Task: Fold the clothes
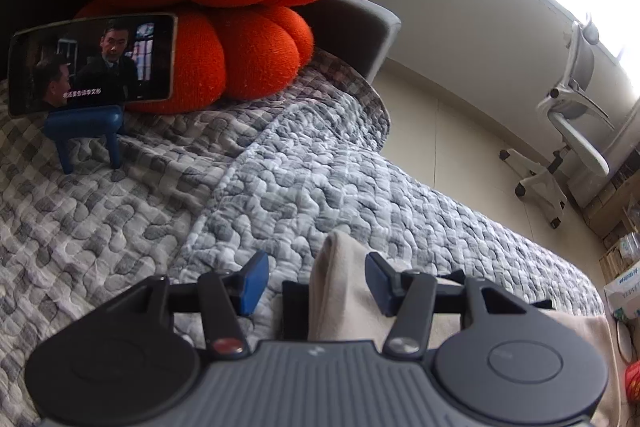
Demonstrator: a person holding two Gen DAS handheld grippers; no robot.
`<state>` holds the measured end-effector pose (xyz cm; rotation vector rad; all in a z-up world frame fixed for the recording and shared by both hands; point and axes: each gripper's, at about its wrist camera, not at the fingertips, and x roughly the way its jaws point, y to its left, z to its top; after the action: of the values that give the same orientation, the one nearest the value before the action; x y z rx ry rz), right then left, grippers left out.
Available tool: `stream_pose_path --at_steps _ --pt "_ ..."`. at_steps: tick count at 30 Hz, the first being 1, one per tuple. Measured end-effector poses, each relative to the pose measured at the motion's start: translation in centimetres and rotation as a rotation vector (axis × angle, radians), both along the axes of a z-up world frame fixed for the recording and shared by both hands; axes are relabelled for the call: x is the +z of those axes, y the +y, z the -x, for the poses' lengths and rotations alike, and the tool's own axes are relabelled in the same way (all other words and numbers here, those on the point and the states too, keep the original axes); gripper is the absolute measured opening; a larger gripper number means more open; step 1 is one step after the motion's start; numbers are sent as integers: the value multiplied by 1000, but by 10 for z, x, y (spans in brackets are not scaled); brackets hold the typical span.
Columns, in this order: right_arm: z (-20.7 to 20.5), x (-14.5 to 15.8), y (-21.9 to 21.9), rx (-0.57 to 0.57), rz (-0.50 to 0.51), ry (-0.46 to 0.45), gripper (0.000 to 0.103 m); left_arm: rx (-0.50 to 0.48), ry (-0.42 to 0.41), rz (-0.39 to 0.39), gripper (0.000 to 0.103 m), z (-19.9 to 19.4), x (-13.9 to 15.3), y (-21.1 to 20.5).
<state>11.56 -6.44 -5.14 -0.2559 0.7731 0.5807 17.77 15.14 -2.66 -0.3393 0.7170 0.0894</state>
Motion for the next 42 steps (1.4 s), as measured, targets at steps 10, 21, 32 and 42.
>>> stream_pose_path --at_steps 10,21,32,42 --pt "-3 6 -12 -38 9 -12 22 -175 -103 -226 55 31 14 -64" --pt "-2 2 -27 -84 52 -27 26 -258 53 -156 55 25 -16 -76" --pt "4 4 -71 -138 49 -29 31 -259 55 -180 56 28 -16 -77" --pt "16 5 -130 -214 2 3 34 -257 58 -218 56 27 -18 -83"
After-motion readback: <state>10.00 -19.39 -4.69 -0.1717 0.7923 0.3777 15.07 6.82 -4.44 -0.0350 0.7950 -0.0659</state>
